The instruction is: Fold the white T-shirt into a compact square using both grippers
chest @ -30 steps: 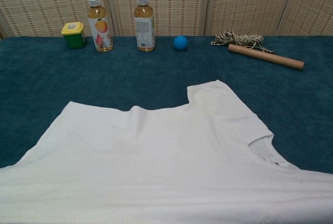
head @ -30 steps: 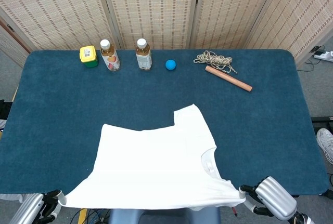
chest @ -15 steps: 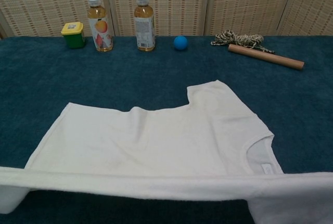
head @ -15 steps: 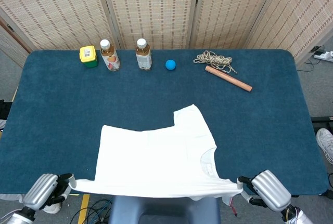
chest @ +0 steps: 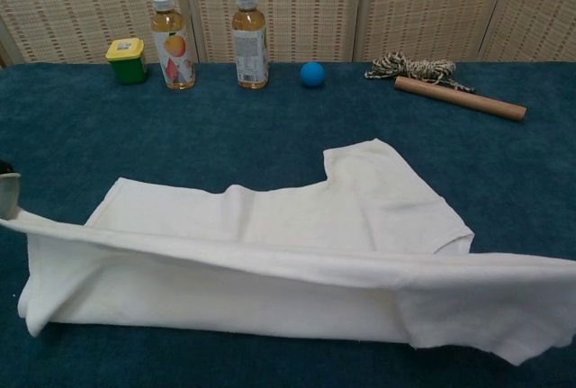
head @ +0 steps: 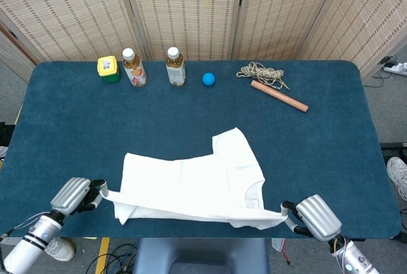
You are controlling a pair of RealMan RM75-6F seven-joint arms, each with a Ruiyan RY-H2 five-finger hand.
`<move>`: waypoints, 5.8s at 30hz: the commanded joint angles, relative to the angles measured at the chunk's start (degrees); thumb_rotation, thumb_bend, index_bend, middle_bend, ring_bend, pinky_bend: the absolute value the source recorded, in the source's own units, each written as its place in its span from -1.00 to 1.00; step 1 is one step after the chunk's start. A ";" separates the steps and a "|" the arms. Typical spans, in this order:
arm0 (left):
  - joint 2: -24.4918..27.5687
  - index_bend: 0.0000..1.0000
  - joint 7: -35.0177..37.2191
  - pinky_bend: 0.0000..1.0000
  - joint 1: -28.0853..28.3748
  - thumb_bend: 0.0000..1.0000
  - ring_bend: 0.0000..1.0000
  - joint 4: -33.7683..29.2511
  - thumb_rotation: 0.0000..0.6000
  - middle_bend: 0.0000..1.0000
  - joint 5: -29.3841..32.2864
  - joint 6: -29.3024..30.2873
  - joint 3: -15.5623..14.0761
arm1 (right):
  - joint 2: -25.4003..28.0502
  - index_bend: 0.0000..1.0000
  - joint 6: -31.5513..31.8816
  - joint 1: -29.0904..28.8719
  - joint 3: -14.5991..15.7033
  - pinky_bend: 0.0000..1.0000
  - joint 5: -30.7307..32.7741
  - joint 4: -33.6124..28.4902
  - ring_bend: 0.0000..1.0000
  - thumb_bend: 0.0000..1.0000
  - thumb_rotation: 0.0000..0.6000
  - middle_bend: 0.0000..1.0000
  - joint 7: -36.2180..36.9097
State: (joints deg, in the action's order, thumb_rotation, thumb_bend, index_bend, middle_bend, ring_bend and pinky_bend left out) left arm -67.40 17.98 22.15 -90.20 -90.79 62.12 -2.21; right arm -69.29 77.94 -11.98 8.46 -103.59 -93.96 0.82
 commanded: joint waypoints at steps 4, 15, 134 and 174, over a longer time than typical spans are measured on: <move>-2.84 0.19 -1.36 1.00 4.24 0.17 0.72 3.76 1.00 0.91 3.38 -5.46 2.41 | -3.38 0.76 -1.28 -1.50 -3.13 1.00 2.03 1.59 1.00 0.24 1.00 1.00 -2.18; -6.33 0.19 -3.83 1.00 9.04 0.17 0.72 8.44 1.00 0.91 7.66 -11.48 4.76 | -9.32 0.76 -3.49 -4.47 -7.36 1.00 4.98 6.91 1.00 0.24 1.00 1.00 -4.77; -5.14 -0.92 -16.11 1.00 11.41 -0.24 0.70 4.49 1.00 0.90 26.50 -11.47 10.14 | -25.08 -1.00 -19.21 -19.63 -20.70 1.00 29.51 28.50 0.97 -0.54 1.00 0.86 -8.30; -0.59 -0.88 -15.84 1.00 9.26 -0.24 0.70 -1.89 1.00 0.90 25.01 -9.84 9.21 | -19.38 -0.14 -17.18 -15.77 -7.42 1.00 15.13 19.65 0.97 -0.50 1.00 0.90 -4.33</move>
State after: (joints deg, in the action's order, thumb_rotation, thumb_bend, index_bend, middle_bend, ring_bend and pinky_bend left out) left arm -67.99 2.13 31.42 -92.09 -65.79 52.28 7.00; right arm -88.31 60.91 -27.57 1.21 -88.54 -74.67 -3.46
